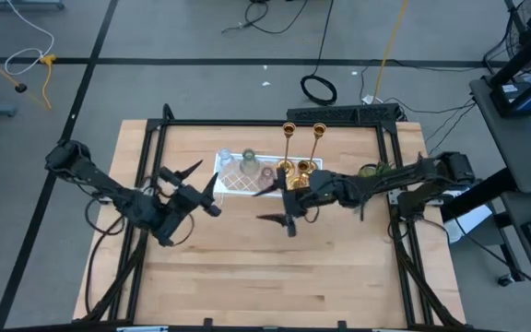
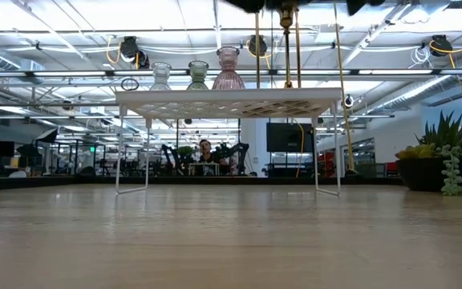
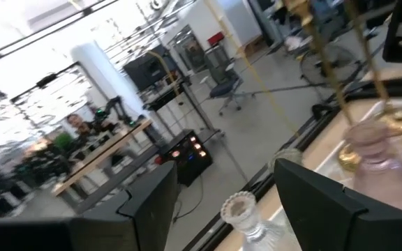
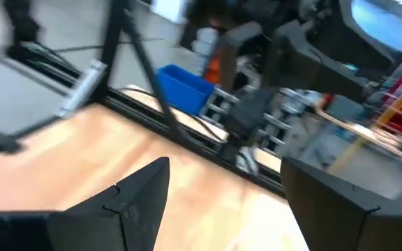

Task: Pick & Place candle stick holders
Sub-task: Return to Home Position

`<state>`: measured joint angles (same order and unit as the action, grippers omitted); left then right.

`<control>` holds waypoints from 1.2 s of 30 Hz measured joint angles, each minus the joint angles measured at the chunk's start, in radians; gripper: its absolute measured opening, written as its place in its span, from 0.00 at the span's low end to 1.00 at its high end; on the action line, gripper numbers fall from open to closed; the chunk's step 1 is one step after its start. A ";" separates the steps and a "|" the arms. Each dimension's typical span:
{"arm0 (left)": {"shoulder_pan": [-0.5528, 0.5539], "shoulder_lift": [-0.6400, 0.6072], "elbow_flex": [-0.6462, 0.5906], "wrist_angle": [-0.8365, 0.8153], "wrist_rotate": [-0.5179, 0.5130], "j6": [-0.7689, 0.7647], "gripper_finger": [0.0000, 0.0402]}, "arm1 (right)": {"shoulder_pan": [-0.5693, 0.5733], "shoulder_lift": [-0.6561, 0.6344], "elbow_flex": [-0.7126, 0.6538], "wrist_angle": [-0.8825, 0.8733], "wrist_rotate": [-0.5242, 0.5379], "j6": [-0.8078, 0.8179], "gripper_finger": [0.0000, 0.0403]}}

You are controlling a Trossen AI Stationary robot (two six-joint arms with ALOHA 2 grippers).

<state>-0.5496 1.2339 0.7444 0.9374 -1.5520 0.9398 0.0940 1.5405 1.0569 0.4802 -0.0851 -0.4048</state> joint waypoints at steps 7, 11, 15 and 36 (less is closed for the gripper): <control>-0.108 -0.108 0.000 0.002 -0.010 0.020 0.61 | 0.014 -0.212 0.000 -0.286 -0.057 0.099 0.66; -0.168 -0.205 0.000 -0.026 -0.018 0.039 0.61 | 0.011 -0.354 -0.016 -0.423 -0.094 0.109 0.66; -0.202 -0.307 -0.004 -0.122 -0.015 0.044 0.61 | 0.013 -0.487 -0.089 -0.478 -0.152 0.101 0.66; -0.061 -0.753 -0.038 -1.116 1.068 -0.507 0.61 | -0.049 -1.102 -0.492 -0.463 -0.152 0.184 0.66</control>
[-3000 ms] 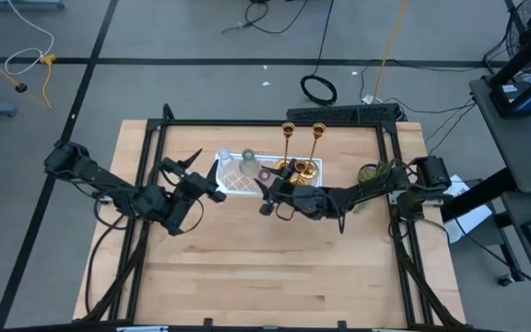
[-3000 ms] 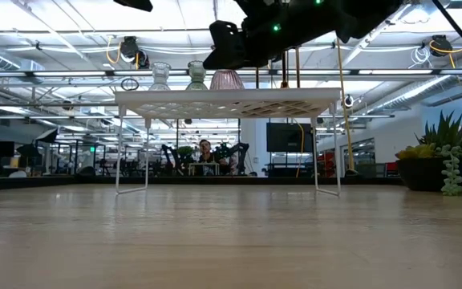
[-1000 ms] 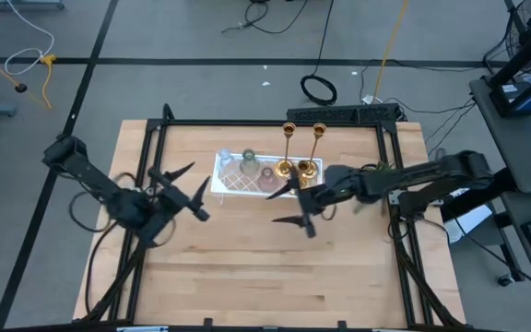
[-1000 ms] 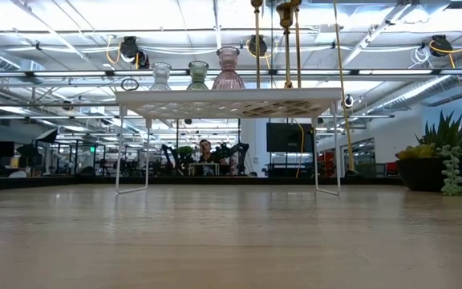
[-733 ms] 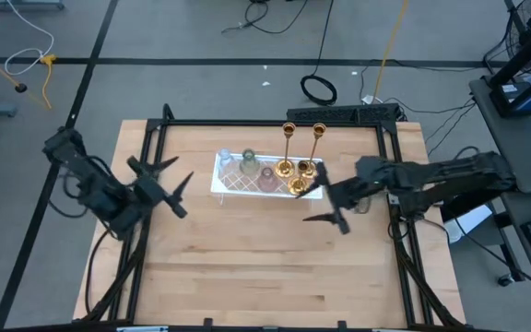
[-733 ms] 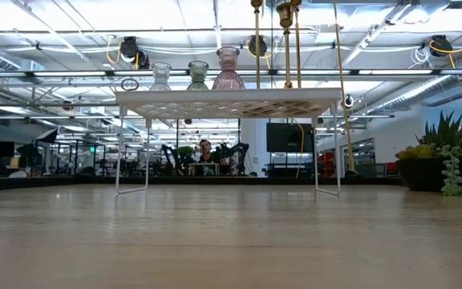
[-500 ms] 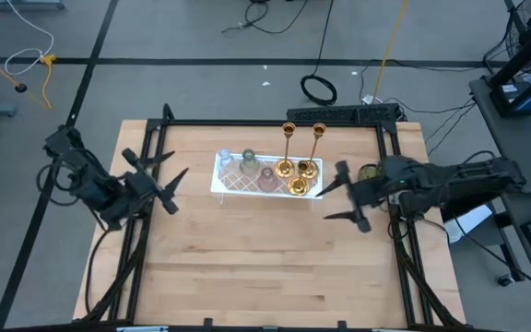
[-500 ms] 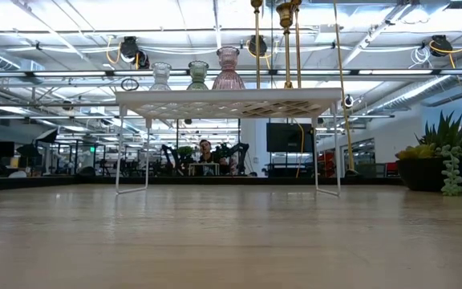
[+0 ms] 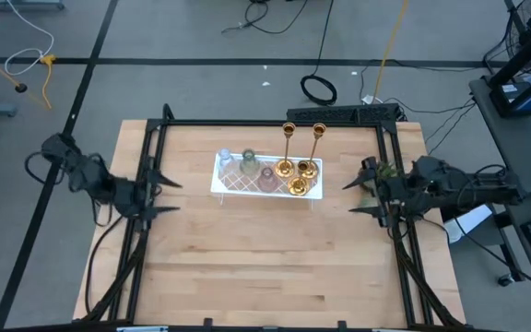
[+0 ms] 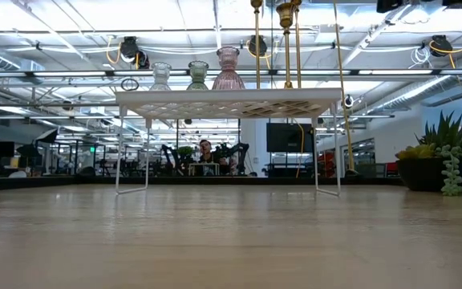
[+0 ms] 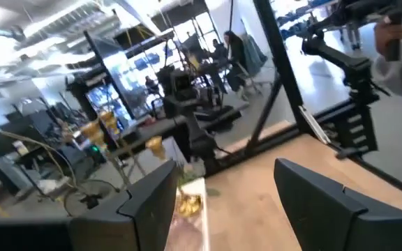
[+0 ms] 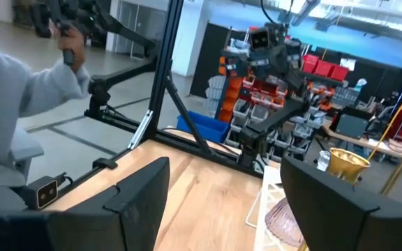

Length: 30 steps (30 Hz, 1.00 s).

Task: Pick & Place candle stick holders
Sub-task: Return to Home Position

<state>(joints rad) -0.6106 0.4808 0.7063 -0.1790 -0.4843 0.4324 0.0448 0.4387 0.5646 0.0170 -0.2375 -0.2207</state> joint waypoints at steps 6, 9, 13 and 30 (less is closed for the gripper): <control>0.100 -0.094 -0.033 -0.130 0.268 -0.092 0.61 | 0.000 -0.071 -0.058 0.000 -0.003 0.000 0.66; 0.142 -0.126 -0.087 -0.096 0.309 -0.081 0.61 | 0.000 -0.088 -0.078 0.000 -0.003 0.001 0.66; 0.201 -0.159 -0.189 -0.062 0.304 -0.146 0.61 | 0.000 -0.108 -0.103 -0.001 -0.003 0.030 0.66; 0.353 -0.405 -0.453 0.146 0.360 -0.148 0.61 | 0.000 -0.304 -0.316 0.040 0.002 0.112 0.66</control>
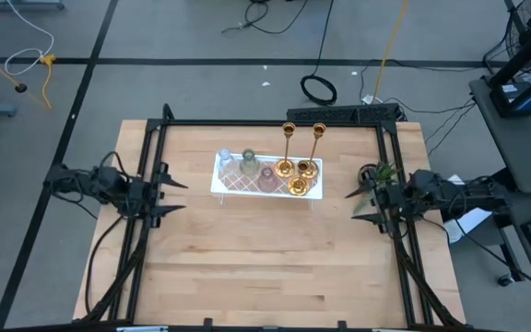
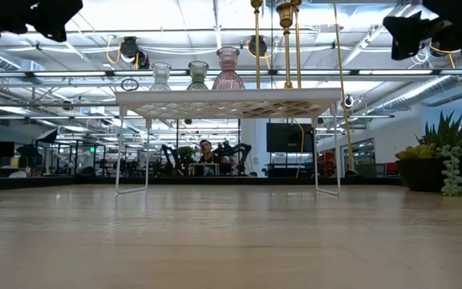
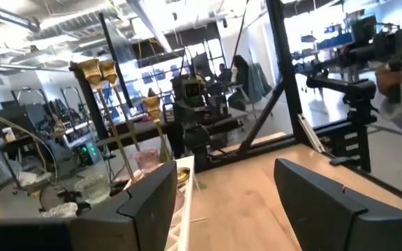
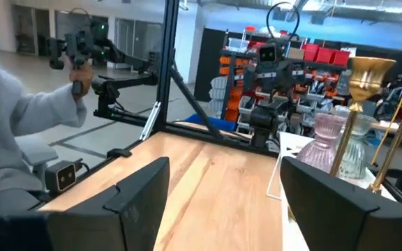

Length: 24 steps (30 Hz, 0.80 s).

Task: Pick & Place candle stick holders
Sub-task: Return to Home Position

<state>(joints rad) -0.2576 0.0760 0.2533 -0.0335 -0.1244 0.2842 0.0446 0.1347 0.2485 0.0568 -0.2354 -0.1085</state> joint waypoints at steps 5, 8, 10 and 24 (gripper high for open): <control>0.053 -0.014 -0.090 0.102 0.030 -0.029 0.61 | -0.002 -0.041 -0.062 0.038 0.129 0.012 0.66; 0.091 -0.013 -0.145 0.154 0.025 -0.035 0.61 | -0.018 -0.052 -0.088 0.041 0.227 0.028 0.66; 0.118 -0.013 -0.164 0.173 0.024 -0.054 0.61 | -0.036 -0.053 -0.103 0.037 0.264 0.047 0.66; 0.261 -0.013 -0.223 0.175 0.141 -0.140 0.61 | -0.182 -0.053 -0.215 0.093 0.261 0.099 0.66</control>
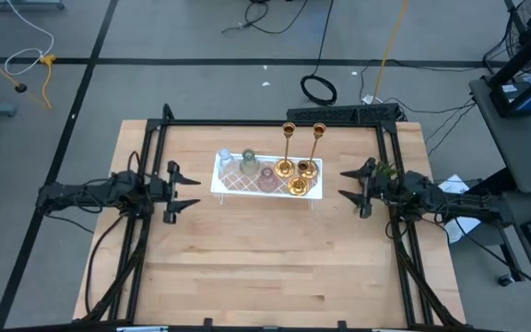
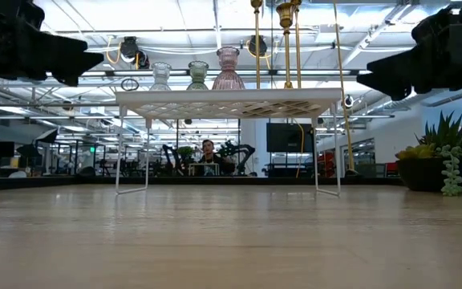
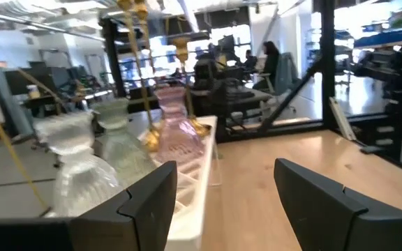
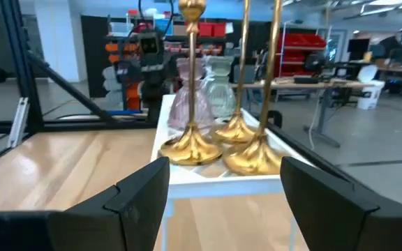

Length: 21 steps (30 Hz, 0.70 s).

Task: Pick & Place candle stick holders
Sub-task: Return to Home Position

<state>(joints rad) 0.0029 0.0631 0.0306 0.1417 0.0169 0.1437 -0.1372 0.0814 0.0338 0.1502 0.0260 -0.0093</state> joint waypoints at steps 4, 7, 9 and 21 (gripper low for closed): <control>0.014 0.001 -0.018 0.005 0.037 -0.008 0.61 | -0.025 0.000 -0.002 0.004 0.000 -0.015 0.66; 0.022 0.002 -0.016 0.016 0.037 -0.013 0.61 | -0.033 0.000 -0.002 0.004 0.002 -0.059 0.66; 0.026 0.002 -0.016 0.010 0.037 -0.013 0.61 | -0.034 0.000 -0.003 0.003 0.003 -0.082 0.66; 0.026 0.002 -0.016 -0.011 0.035 -0.023 0.61 | -0.034 0.000 -0.005 0.003 0.003 -0.082 0.66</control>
<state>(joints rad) 0.0288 0.0650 0.0147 0.1303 0.0518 0.1211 -0.1711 0.0814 0.0288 0.1532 0.0288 -0.0911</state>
